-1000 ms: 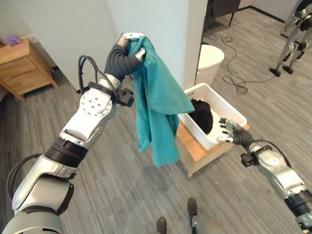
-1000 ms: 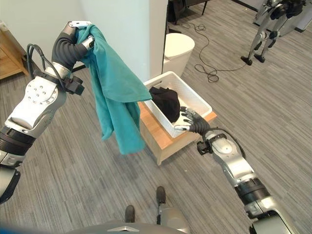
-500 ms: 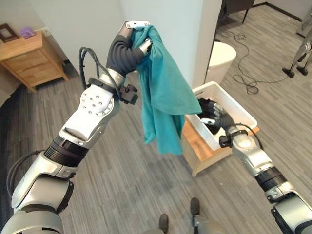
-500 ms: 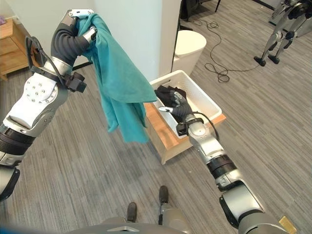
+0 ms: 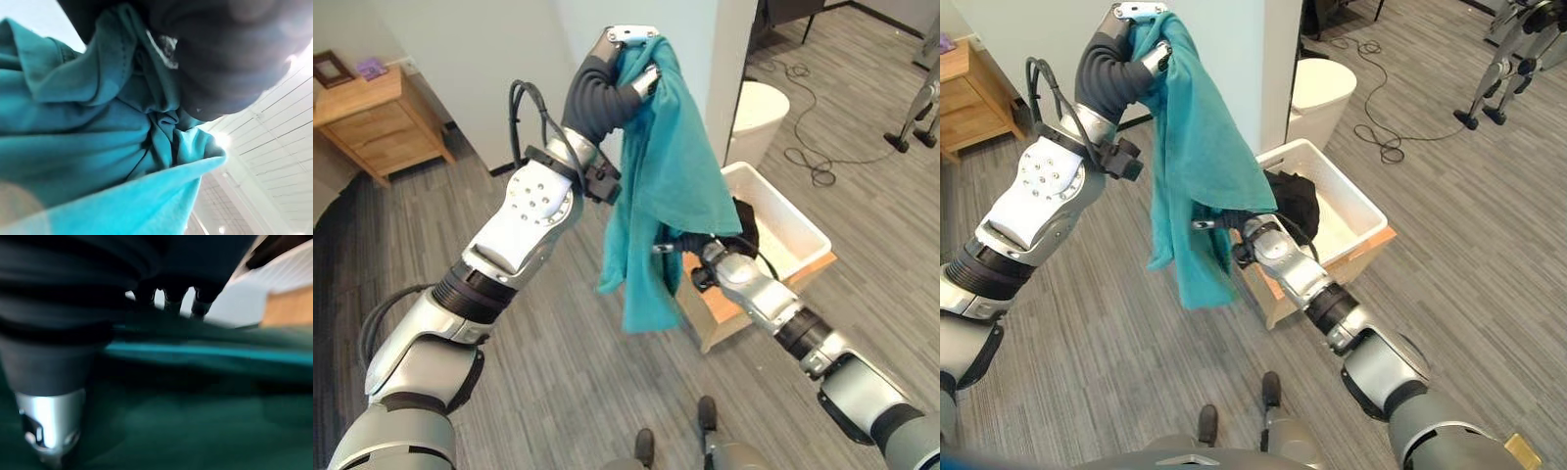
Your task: Pick up bed clothes into laundry basket.
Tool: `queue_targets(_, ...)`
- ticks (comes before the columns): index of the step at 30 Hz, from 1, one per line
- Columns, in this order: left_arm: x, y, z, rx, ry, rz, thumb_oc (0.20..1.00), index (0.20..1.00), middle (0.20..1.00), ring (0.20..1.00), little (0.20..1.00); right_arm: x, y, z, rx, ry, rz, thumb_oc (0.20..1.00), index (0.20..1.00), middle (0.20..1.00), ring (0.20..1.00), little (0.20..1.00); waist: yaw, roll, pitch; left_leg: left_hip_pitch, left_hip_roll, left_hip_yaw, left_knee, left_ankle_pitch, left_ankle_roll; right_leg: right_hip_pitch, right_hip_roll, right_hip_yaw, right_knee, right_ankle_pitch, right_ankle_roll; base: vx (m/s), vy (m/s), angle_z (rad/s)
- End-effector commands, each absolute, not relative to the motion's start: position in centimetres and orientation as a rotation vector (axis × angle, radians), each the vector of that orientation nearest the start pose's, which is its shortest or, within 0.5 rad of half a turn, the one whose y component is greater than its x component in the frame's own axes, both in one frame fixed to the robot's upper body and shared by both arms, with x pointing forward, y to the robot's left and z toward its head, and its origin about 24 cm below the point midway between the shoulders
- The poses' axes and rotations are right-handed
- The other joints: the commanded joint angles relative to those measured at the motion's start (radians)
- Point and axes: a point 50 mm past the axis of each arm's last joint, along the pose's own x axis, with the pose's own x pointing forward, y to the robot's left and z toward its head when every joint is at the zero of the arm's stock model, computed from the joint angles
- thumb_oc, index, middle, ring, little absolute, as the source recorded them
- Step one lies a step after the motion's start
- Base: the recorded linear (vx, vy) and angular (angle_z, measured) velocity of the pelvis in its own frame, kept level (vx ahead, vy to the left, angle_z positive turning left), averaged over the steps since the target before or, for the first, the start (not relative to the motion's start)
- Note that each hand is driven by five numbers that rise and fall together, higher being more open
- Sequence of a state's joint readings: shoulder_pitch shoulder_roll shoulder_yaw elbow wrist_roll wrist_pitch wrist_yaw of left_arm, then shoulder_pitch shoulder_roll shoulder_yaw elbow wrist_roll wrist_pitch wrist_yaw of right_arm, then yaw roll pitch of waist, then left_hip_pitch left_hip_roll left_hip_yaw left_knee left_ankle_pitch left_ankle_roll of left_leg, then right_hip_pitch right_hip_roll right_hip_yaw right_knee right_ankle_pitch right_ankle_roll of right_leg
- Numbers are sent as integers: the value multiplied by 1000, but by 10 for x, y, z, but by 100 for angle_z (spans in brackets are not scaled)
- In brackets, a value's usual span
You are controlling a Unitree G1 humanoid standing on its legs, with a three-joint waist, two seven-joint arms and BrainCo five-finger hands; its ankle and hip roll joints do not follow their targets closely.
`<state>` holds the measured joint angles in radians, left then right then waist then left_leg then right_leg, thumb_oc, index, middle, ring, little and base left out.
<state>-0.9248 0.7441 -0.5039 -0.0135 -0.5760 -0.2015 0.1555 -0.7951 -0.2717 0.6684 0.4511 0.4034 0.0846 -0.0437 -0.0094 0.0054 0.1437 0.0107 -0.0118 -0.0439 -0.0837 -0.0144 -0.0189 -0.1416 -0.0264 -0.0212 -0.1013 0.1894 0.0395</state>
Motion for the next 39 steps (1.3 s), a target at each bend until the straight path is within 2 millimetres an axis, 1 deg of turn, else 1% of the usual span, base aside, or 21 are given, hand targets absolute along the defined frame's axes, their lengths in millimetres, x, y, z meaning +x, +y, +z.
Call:
queue_targets(1,293,103,342,212,-1044,-472,200,200,200,200,200,367,-32,157,-244,-156,513,1000,1000,1000,1000,1000,43,-9,-31,-64,1,79,-4,40,-9,97,-60,-29,14,-137,89,0,0,0)
queue_targets(4,285,97,347,205,-1084,-503,200,200,200,200,200,371,-26,165,-237,-169,510,1000,1000,1000,1000,1000,51,-8,-31,-67,1,79,-4,41,-9,93,-60,-28,14,-136,89,0,0,0)
queue_targets(5,284,96,347,200,-1088,-508,200,200,200,200,200,371,-25,166,-235,-169,512,1000,1000,1000,1000,1000,51,-7,-31,-68,1,80,-4,41,-10,92,-60,-27,14,-135,89,0,0,0)
queue_targets(6,283,91,347,187,-1091,-532,200,200,200,200,200,368,-16,166,-232,-168,539,1000,1000,1000,1000,1000,52,-5,-33,-67,1,81,-4,40,-10,93,-60,-24,14,-135,89,0,0,0)
queue_targets(8,283,90,347,182,-1089,-531,200,200,200,200,200,368,-15,165,-234,-166,546,1000,1000,1000,1000,1000,52,-4,-34,-65,1,82,-4,40,-9,93,-60,-23,14,-135,89,0,0,0)
queue_targets(9,284,87,345,173,-1085,-539,200,200,200,200,200,363,-7,164,-224,-169,589,341,341,341,341,341,51,-2,-34,-64,0,83,-4,39,-9,95,-60,-23,14,-135,88,0,0,0)
queue_targets(10,284,86,344,168,-1082,-540,200,200,200,200,200,361,-6,163,-211,-164,601,200,200,200,200,200,49,-1,-34,-63,0,83,-4,38,-9,95,-60,-22,14,-135,88,0,0,0)
queue_targets(14,285,88,342,178,-1071,-538,200,200,200,200,200,360,-11,162,-241,-173,610,200,200,200,200,200,44,2,-34,-63,1,83,-4,38,-8,93,-60,-20,14,-135,86,0,0,0)
queue_targets(16,288,91,340,170,-1057,-529,200,200,200,200,200,364,-21,162,-273,-176,578,200,200,200,200,200,40,0,-34,-63,1,83,-4,39,-8,95,-60,-20,14,-136,85,0,0,0)
queue_targets(20,290,93,337,170,-1045,-519,200,200,200,200,200,365,-28,163,-289,-185,558,200,200,200,200,200,35,-2,-32,-61,2,86,-4,38,-8,96,-59,-20,14,-136,85,0,0,0)
queue_targets(29,299,99,331,167,-1008,-472,200,200,200,200,200,364,-38,168,-316,-221,539,200,200,200,200,200,23,-3,-31,-61,5,92,-4,36,-8,93,-58,-16,14,-136,86,0,0,0)
queue_targets(30,302,105,329,183,-998,-439,539,539,539,539,539,366,-47,172,-363,-244,520,200,200,200,200,200,20,-3,-29,-60,5,92,-4,37,-8,93,-58,-15,14,-135,86,0,0,0)
queue_targets(31,302,105,329,183,-997,-439,614,614,614,614,614,366,-47,172,-363,-244,520,200,200,200,200,200,20,-3,-29,-60,5,92,-4,37,-8,93,-58,-15,14,-135,86,0,0,0)
queue_targets(32,304,110,327,195,-987,-420,1000,1000,1000,1000,1000,366,-54,174,-395,-257,505,200,200,200,200,200,18,-4,-27,-61,5,92,-4,37,-8,93,-58,-14,14,-135,86,0,0,0)
queue_targets(33,306,117,324,217,-973,-401,1000,1000,1000,1000,1000,367,-62,176,-444,-271,496,200,200,200,200,200,16,-6,-25,-61,5,93,-4,37,-8,92,-58,-14,14,-135,86,0,0,0)
queue_targets(34,309,145,314,270,-919,-337,1000,1000,1000,1000,1000,367,-96,180,-570,-278,457,200,200,200,200,200,13,-14,-19,-63,6,95,-4,38,-10,90,-57,-15,14,-134,88,0,0,0)
queue_targets(35,308,161,309,282,-893,-301,1000,1000,1000,1000,1000,366,-115,183,-637,-272,437,200,200,200,200,200,12,-19,-17,-63,7,95,-4,37,-11,88,-57,-16,14,-134,88,0,0,0)
queue_targets(36,308,161,308,279,-892,-300,1000,1000,1000,1000,1000,366,-115,183,-640,-270,440,200,200,200,200,200,11,-16,-18,-63,7,95,-4,37,-11,89,-57,-16,14,-135,88,0,0,0)
queue_targets(37,306,178,300,292,-858,-262,1000,1000,1000,1000,1000,363,-138,187,-710,-265,408,200,200,200,200,200,11,-20,-15,-64,8,95,-4,37,-12,87,-57,-18,14,-135,89,0,0,0)
queue_targets(38,304,197,291,301,-814,-221,1000,1000,1000,1000,1000,358,-165,193,-775,-253,370,200,200,200,200,200,10,-25,-11,-65,9,96,-4,38,-13,85,-56,-20,14,-135,89,-31,7,-2)
queue_targets(39,294,233,266,298,-707,-140,1000,1000,1000,1000,1000,343,-217,204,-871,-211,273,200,200,200,200,200,9,-37,-4,-70,10,92,-4,39,-14,79,-56,-24,14,-133,90,-35,-8,1)
